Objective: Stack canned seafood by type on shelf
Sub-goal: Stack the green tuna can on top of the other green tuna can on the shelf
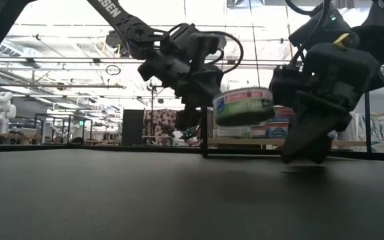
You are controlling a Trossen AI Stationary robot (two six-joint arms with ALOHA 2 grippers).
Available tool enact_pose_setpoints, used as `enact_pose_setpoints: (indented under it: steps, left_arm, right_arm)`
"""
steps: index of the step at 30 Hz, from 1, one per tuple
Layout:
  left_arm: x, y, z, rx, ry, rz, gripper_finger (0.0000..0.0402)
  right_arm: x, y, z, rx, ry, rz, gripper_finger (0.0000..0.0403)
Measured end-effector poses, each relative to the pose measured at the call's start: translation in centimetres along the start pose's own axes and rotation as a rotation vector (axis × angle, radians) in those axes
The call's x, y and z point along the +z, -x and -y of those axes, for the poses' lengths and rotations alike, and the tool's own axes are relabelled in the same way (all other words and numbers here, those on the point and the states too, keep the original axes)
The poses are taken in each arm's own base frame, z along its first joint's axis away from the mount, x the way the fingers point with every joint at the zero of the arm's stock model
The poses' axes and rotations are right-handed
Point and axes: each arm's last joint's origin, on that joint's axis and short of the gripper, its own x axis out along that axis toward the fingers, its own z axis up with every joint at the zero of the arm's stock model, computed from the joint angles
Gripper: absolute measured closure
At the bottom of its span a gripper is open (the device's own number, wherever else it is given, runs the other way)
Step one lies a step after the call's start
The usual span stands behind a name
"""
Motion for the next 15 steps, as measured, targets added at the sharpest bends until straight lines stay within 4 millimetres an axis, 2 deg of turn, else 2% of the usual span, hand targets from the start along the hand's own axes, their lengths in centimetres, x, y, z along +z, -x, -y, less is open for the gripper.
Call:
enact_pose_setpoints:
  steps: [4, 7, 15]
  left_arm:
    - [1.0, 0.3, 0.6, -0.013, 0.005, 0.026, 0.0401]
    - [1.5, 0.9, 0.3, -0.012, 0.037, 0.041, 0.0401]
    - [1.7, 4.0, 1.2, 0.059, 0.012, 0.088, 0.0401]
  right_arm:
    - [-0.2, 0.2, 0.1, -0.017, 0.013, -0.029, 0.0339]
    - [-0.3, 0.6, 0.1, -0.023, 0.032, -0.028, 0.0339]
    - [-1.5, 2.9, 1.0, -0.051, 0.003, 0.029, 0.0339]
